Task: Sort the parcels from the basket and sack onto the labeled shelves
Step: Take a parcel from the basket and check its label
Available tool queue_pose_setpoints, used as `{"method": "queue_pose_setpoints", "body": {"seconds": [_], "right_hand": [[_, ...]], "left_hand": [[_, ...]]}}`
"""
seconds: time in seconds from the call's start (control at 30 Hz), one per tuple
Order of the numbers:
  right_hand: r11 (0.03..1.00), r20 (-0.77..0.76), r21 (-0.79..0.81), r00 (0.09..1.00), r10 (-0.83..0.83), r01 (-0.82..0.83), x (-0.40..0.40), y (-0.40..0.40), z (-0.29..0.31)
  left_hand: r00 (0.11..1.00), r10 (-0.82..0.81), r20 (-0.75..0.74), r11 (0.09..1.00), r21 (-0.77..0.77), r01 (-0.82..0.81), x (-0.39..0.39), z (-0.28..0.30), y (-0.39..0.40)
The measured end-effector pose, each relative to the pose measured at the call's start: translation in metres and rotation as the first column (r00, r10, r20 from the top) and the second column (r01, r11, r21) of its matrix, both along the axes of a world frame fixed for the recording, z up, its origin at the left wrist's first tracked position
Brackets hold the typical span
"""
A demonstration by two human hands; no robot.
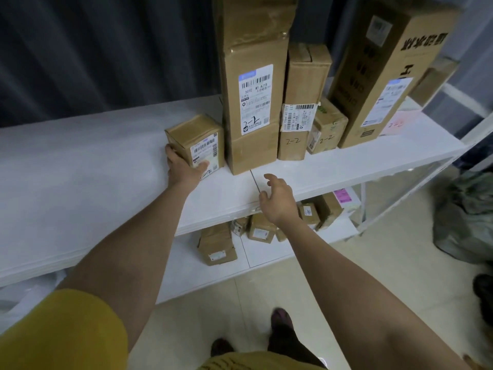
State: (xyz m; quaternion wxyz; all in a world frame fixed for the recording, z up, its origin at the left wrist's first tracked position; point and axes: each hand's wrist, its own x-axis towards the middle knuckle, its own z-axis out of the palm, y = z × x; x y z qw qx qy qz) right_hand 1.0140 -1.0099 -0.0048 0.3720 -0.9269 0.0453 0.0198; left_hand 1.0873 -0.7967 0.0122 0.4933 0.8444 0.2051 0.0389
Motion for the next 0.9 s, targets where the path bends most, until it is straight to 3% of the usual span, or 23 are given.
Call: {"method": "queue_pose_setpoints", "body": {"seconds": [0.23,0.33,0.5,0.7,0.9], "right_hand": [[0.998,-0.005,0.018,0.998,0.063,-0.063,-0.002,0.000,-0.004],[0.985,0.016,0.032,0.985,0.172,-0.172,-0.006,-0.001,-0.006],[0.920,0.076,0.042,0.920,0.385,-0.389,-0.011,0.005,-0.009],[0.747,0.071,0.040,0.748,0.660,-0.664,-0.030,0.035,-0.015],[0.497,0.006,0.080,0.499,0.866,-0.864,-0.097,0.090,-0.029]], "left_hand": [[0.997,0.008,-0.082,1.000,-0.008,-0.009,-0.021,-0.004,-0.002],[0.992,0.073,-0.100,0.997,-0.019,-0.075,-0.046,-0.009,-0.001],[0.980,0.198,-0.001,0.979,-0.044,-0.198,-0.100,-0.012,-0.003],[0.926,0.368,0.081,0.922,-0.163,-0.352,-0.186,-0.019,-0.011],[0.785,0.619,-0.019,0.784,-0.055,-0.619,-0.299,-0.034,-0.007]]}}
